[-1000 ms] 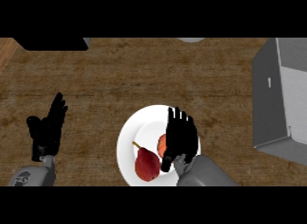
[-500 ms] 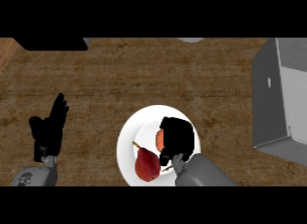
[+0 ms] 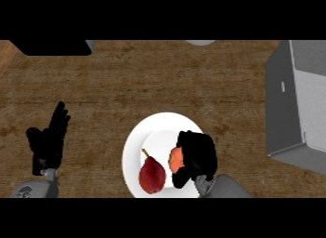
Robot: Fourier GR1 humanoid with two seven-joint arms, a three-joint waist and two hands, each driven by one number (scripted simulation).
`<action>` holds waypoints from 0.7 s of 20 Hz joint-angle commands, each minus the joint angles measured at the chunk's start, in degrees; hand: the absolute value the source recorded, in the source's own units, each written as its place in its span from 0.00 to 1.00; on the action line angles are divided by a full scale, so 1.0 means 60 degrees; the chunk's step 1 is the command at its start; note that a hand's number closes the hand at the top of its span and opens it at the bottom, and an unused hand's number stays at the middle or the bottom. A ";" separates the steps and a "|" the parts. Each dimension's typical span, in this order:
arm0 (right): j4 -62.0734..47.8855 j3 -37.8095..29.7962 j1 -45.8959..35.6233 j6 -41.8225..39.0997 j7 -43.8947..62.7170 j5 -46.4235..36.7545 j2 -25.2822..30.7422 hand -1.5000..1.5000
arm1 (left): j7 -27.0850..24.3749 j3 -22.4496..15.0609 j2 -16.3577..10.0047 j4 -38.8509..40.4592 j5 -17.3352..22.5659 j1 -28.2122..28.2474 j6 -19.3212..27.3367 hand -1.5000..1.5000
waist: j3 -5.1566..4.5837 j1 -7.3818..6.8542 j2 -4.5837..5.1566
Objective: Pick the squash from the plate and place it in the cardboard box
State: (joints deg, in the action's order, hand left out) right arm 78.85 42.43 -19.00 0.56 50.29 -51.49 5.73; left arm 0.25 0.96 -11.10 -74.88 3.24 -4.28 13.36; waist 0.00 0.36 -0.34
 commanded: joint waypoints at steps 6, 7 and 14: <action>0.4557 0.1223 0.3725 0.0467 -0.3473 0.0278 0.5097 1.00 | 0.0131 -0.0005 0.0085 -0.0529 -0.0046 0.0546 0.0220 0.50 | 0.0007 0.0422 -0.0118; 0.4871 0.0809 0.3912 0.0592 -0.3997 0.0537 0.5919 1.00 | -0.0092 0.0208 -0.0052 0.0220 -0.0020 0.0149 0.0096 0.50 | -0.0006 0.0509 -0.0027; 0.9010 -0.0616 0.6305 0.2040 -0.4507 0.0736 0.8980 1.00 | -0.0098 0.0430 -0.0277 0.0161 0.0161 0.0109 -0.0162 0.50 | -0.0016 0.0593 -0.0055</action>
State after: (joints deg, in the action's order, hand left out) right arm 121.09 42.39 11.68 9.12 25.74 -48.25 50.18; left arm 0.88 2.17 -11.62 -75.79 3.38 -2.79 13.81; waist -0.03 3.13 -0.70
